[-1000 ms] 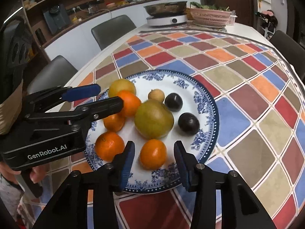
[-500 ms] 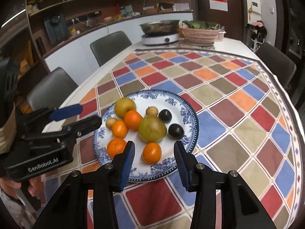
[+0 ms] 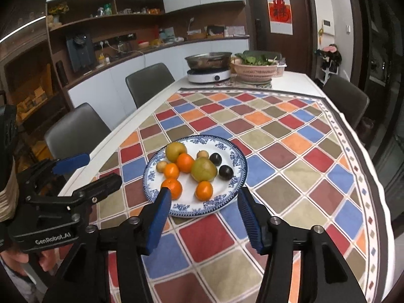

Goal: Organize fruits

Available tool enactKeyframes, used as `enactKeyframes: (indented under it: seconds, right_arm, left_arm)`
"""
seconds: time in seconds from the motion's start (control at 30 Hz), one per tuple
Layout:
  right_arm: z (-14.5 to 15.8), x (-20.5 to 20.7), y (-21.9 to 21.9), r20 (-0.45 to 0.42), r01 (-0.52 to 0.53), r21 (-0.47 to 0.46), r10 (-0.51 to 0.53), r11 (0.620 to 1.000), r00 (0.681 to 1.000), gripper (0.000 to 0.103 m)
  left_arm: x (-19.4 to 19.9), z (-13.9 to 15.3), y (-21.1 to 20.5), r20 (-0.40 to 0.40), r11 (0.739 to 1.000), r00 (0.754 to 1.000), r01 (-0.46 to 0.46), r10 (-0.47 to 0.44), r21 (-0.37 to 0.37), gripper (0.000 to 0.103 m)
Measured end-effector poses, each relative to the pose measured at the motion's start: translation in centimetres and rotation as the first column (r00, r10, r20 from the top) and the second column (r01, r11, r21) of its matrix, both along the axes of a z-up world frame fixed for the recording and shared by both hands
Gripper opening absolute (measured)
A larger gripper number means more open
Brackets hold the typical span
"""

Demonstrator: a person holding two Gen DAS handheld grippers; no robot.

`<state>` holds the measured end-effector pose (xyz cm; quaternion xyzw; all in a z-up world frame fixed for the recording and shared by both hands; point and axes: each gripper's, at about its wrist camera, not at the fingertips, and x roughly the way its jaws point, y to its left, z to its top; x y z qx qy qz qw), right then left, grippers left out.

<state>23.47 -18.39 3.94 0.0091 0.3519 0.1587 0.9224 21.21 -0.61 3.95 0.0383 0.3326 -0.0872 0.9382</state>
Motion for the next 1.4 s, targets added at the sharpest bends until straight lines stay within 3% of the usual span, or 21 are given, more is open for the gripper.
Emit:
enactKeyframes:
  seconds: [0.13, 0.33, 0.43, 0.93, 1.4]
  right_arm:
    - [0.8, -2.4, -0.6, 0.033, 0.018, -0.013, -0.018, 1.000, 0.999, 0.064]
    - [1.7, -5.6, -1.3, 0.060, 0.032, -0.020, -0.031, 0.999, 0.998, 0.064]
    - [1.9, -7.1, -1.6, 0.075, 0.039, -0.022, -0.037, 0.999, 0.996, 0.070]
    - [2.4, -13.7, -2.6, 0.132, 0.040, -0.025, -0.036, 0.999, 0.991, 0.070]
    - [3.0, -16.8, -2.9, 0.179, 0.043, -0.020, -0.039, 0.999, 0.983, 0.074]
  left_arm:
    - [-2.4, 0.6, -0.3, 0.016, 1.000, 1.000, -0.003, 0.003, -0.005, 0.097]
    - [-5.4, 1.1, -0.8, 0.025, 1.000, 1.000, -0.010, 0.010, -0.002, 0.101]
    - [-6.7, 1.3, -1.0, 0.033, 1.000, 0.999, -0.019, 0.019, -0.001, 0.103]
    - [-12.9, 2.5, -1.8, 0.121, 1.000, 0.992, -0.029, 0.028, 0.002, 0.103]
    - [-16.2, 3.7, -1.8, 0.169, 0.998, 0.984, -0.055, 0.053, 0.007, 0.103]
